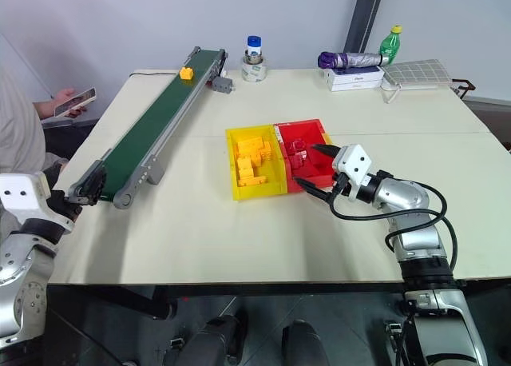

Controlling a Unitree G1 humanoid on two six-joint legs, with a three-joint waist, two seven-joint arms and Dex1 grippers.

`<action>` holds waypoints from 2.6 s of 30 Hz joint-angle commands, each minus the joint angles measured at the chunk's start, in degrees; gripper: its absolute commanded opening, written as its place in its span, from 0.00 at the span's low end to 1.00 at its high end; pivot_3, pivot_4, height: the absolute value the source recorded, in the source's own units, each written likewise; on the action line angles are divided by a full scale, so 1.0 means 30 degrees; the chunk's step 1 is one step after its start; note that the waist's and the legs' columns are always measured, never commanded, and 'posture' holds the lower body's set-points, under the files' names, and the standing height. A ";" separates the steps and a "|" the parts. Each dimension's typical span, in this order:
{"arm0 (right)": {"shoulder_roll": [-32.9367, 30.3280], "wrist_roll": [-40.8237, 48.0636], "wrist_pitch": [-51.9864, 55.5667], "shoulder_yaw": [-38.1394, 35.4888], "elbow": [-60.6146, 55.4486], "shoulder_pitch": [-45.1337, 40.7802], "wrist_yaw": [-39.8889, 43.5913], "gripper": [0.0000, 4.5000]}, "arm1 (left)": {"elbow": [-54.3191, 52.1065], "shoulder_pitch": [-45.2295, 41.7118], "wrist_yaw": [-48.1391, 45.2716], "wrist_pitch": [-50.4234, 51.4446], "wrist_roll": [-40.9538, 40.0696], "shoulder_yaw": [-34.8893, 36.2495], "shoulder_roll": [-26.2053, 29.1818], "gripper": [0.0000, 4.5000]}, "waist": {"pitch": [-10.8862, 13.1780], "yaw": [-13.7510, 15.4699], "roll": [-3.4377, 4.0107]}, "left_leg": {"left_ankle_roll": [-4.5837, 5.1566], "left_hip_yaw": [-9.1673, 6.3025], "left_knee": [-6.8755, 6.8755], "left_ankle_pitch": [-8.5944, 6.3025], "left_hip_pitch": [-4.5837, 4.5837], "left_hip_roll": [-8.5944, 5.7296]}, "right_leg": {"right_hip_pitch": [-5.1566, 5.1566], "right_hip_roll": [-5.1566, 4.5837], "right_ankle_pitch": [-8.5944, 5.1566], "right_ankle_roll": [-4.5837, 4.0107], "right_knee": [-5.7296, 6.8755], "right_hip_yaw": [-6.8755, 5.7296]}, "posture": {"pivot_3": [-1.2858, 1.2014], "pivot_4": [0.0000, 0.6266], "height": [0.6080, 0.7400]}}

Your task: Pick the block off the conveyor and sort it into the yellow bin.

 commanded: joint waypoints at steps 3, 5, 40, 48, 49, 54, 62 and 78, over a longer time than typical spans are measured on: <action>0.0067 0.0185 -0.0403 -0.0166 -0.0110 -0.0426 0.0082 1.00 | -0.0286 -0.0628 0.0113 -0.0491 0.0146 0.0383 0.0527 0.99 | 0.0000 -0.0011 0.0000 | 0.0000 0.0003 0.0000 0.0001 -0.0003 0.0000 | -0.0010 0.0001 0.0001 0.0001 0.0000 -0.0001 | 0.52 0.24 1.00; 0.0063 0.0195 -0.0385 -0.0193 -0.0145 -0.0410 0.0064 1.00 | -0.0190 -0.0777 0.0149 -0.0481 0.0149 0.0343 0.0524 0.99 | 0.0000 -0.0013 0.0000 | 0.0000 0.0003 0.0000 0.0001 -0.0001 0.0000 | -0.0007 0.0001 0.0001 0.0002 0.0000 -0.0001 | 0.52 0.24 1.00; 0.0144 0.0171 -0.0291 -0.0213 -0.0351 -0.0322 -0.0183 1.00 | 0.0251 -0.2812 0.1090 0.1880 0.0087 -0.1186 0.0461 0.99 | 0.0000 -0.0006 0.0000 | 0.0000 0.0002 0.0002 0.0001 0.0000 -0.0002 | -0.0003 0.0003 0.0004 0.0006 0.0001 -0.0003 | 0.52 0.24 1.00; 0.0283 0.0104 -0.0289 -0.0197 -0.0417 -0.0293 -0.0340 1.00 | 0.1818 -0.5297 0.0910 0.3852 0.0432 -0.1883 0.1697 0.99 | 0.0000 -0.0008 -0.0001 | 0.0000 0.0001 0.0004 0.0002 0.0003 -0.0003 | -0.0004 0.0008 0.0006 0.0010 0.0005 -0.0007 | 0.52 0.24 1.00; 0.0297 0.0096 -0.0294 -0.0190 -0.0426 -0.0280 -0.0357 1.00 | 0.2298 -0.5742 0.0775 0.4020 0.0593 -0.2096 0.2014 0.99 | 0.0000 -0.0006 -0.0001 | 0.0000 0.0001 0.0004 0.0002 0.0002 -0.0004 | -0.0004 0.0008 0.0007 0.0010 0.0004 -0.0007 | 0.52 0.24 1.00; 0.0270 0.0124 -0.0284 -0.0278 -0.0608 -0.0094 -0.0439 1.00 | 0.5224 -0.8379 0.0208 0.4661 0.1329 -0.3052 0.3455 0.99 | 0.0000 0.0002 -0.0001 | -0.0001 0.0001 0.0005 0.0003 0.0005 -0.0004 | -0.0008 0.0011 0.0008 0.0012 0.0012 -0.0008 | 0.52 0.24 1.00; 0.0241 0.0132 -0.0179 -0.0281 -0.0915 0.0101 -0.0603 1.00 | 0.7724 -1.0250 -0.0781 0.5699 0.1037 -0.3684 0.3297 0.99 | 0.0000 -0.0044 -0.0001 | -0.0001 0.0001 0.0005 0.0004 0.0003 -0.0005 | -0.0012 0.0012 0.0041 0.0073 0.0012 -0.0008 | 0.52 0.24 1.00; 0.0030 0.0217 0.0110 -0.0389 -0.1565 0.0602 -0.0694 1.00 | 1.0266 -1.1160 -0.1485 0.5686 0.1686 -0.3979 0.3349 0.99 | 0.0000 -0.0030 -0.0002 | -0.0001 0.0001 0.0013 0.0005 0.0003 -0.0006 | -0.0007 0.0010 0.0049 0.0085 0.0017 -0.0008 | 0.52 0.24 1.00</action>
